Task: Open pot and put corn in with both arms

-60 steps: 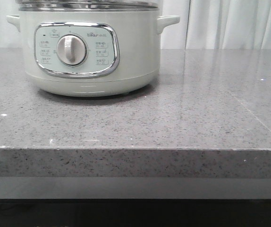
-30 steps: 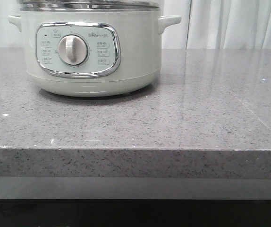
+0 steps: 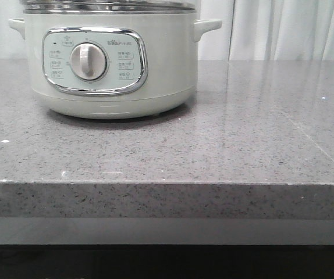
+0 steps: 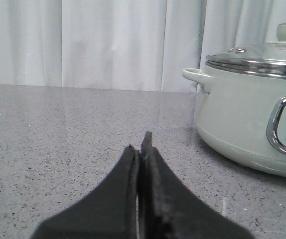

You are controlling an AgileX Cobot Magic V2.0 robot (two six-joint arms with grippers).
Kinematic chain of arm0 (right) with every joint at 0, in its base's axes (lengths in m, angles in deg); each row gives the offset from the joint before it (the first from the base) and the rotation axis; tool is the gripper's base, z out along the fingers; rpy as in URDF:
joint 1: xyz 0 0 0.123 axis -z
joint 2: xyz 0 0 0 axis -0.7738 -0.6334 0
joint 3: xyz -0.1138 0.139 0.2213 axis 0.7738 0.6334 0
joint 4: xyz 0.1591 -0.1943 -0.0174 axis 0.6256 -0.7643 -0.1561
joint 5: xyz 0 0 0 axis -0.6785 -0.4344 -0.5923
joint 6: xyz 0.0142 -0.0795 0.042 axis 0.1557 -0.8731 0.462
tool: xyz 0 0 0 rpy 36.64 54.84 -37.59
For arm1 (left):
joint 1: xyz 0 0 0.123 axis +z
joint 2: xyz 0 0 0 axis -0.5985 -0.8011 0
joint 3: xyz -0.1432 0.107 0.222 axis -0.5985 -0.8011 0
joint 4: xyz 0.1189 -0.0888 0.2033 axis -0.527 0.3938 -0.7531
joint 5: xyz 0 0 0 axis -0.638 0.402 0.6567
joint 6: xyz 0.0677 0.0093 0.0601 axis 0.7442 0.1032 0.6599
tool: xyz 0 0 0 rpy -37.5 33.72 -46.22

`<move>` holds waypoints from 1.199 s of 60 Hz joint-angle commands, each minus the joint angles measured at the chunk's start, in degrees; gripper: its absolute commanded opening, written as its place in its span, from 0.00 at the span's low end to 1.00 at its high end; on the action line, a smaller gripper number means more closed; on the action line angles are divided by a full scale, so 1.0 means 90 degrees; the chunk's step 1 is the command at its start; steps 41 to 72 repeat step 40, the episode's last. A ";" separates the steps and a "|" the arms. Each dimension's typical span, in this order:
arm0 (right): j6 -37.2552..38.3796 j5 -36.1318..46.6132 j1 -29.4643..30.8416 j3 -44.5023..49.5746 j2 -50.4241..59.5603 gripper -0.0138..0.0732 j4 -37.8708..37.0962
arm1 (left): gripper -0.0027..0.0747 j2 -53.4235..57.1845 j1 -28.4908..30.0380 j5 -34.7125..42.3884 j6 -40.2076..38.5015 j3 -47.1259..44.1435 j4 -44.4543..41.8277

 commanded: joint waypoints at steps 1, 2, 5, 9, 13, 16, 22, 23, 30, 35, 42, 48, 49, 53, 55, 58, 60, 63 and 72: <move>-0.0069 0.0515 0.0139 -0.0070 0.0137 0.02 -0.0031 | 0.01 0.0094 0.0013 0.0521 -0.0028 -0.0077 0.0042; -0.0069 0.0515 0.0168 -0.0070 0.0137 0.02 -0.0031 | 0.01 0.0094 0.0013 0.0521 -0.0028 -0.0077 0.0042; -0.0069 0.0515 0.0255 -0.0070 0.0137 0.02 -0.0031 | 0.01 0.0094 0.0013 0.0521 -0.0028 -0.0077 0.0042; -0.0069 0.0515 0.0295 -0.0070 0.0137 0.02 -0.0031 | 0.01 0.0094 0.0013 0.0521 -0.0028 -0.0077 0.0042; -0.0069 0.0515 0.0295 -0.0070 0.0137 0.02 -0.0031 | 0.01 0.0094 0.0013 0.0521 -0.0028 -0.0077 0.0042; -0.0069 0.0515 0.0295 -0.0070 0.0137 0.02 -0.0031 | 0.01 0.0094 0.0013 0.0521 -0.0028 -0.0077 0.0042; -0.0069 0.0515 0.0295 -0.0070 0.0137 0.02 -0.0031 | 0.01 0.0094 0.0013 0.0521 -0.0028 -0.0077 0.0042; -0.0069 0.0515 0.0295 -0.0070 0.0137 0.02 -0.0031 | 0.01 0.0094 0.0013 0.0521 -0.0028 -0.0077 0.0042; -0.0069 0.0515 0.0295 -0.0070 0.0137 0.02 -0.0031 | 0.01 0.0094 0.0013 0.0521 -0.0028 -0.0077 0.0042; -0.0069 0.0515 0.0295 -0.0070 0.0137 0.02 -0.0031 | 0.01 0.0094 0.0013 0.0521 -0.0028 -0.0077 0.0042; -0.0069 0.0515 0.0295 -0.0070 0.0137 0.02 -0.0031 | 0.01 0.0094 0.0013 0.0521 -0.0028 -0.0077 0.0042; -0.0069 0.0515 0.0295 -0.0070 0.0137 0.02 -0.0031 | 0.01 0.0094 0.0013 0.0521 -0.0028 -0.0077 0.0042; -0.0069 0.0515 0.0295 -0.0070 0.0137 0.02 -0.0031 | 0.01 0.0094 0.0013 0.0521 -0.0028 -0.0077 0.0042; -0.0069 0.0515 0.0295 -0.0070 0.0137 0.02 -0.0031 | 0.01 0.0094 0.0013 0.0521 -0.0028 -0.0077 0.0042; -0.0069 0.0515 0.0295 -0.0070 0.0137 0.02 -0.0031 | 0.01 0.0094 0.0013 0.0521 -0.0028 -0.0077 0.0042; -0.0069 0.0515 0.0295 -0.0070 0.0137 0.02 -0.0031 | 0.01 0.0094 0.0013 0.0521 -0.0028 -0.0077 0.0042; -0.0069 0.0515 0.0295 -0.0070 0.0137 0.02 -0.0031 | 0.01 0.0094 0.0013 0.0521 -0.0028 -0.0077 0.0042; -0.0069 0.0515 0.0295 -0.0070 0.0137 0.02 -0.0031 | 0.01 0.0094 0.0013 0.0521 -0.0028 -0.0077 0.0042; -0.0069 0.0515 0.0295 -0.0070 0.0137 0.02 -0.0031 | 0.01 0.0094 0.0013 0.0521 -0.0028 -0.0077 0.0042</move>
